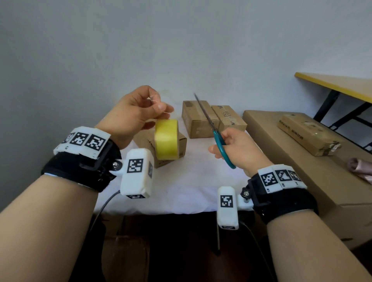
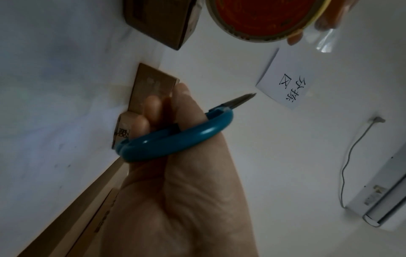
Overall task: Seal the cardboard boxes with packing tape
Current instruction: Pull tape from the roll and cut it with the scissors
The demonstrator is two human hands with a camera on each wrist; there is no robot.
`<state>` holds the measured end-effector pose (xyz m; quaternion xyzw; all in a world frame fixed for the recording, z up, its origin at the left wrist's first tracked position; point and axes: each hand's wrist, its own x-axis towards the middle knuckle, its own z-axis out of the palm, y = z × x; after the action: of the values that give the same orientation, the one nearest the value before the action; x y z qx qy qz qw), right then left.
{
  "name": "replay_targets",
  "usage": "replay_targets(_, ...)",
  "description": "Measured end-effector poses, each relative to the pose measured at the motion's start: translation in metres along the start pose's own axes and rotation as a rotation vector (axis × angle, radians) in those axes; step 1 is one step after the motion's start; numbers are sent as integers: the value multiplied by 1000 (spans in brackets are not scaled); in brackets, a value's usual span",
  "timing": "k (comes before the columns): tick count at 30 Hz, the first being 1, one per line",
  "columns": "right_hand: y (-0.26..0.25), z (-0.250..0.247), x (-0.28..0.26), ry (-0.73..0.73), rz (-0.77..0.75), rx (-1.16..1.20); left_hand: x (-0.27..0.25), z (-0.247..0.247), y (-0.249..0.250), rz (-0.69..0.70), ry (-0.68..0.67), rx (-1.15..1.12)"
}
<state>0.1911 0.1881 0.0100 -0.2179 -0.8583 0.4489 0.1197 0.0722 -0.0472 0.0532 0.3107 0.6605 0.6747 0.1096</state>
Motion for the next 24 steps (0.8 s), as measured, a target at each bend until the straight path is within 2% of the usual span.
replay_targets(4, -17, 16, -1, -95, -40, 88, -6, -24, 7, 14, 93, -5)
replay_targets(10, -40, 60, -4, -342, -32, 263, -20, -65, 12, -5, 246, 39)
replay_targets(12, -45, 77, -3, -388, -48, 267, -25, -72, 10, -25, 254, 57)
replay_targets(17, -51, 113, 6, -409, -78, 198, -33, -90, -1, -91, 206, 144)
replay_targets(24, -57, 129, 23, -311, -73, 185, -36, -105, -22, -132, 152, 159)
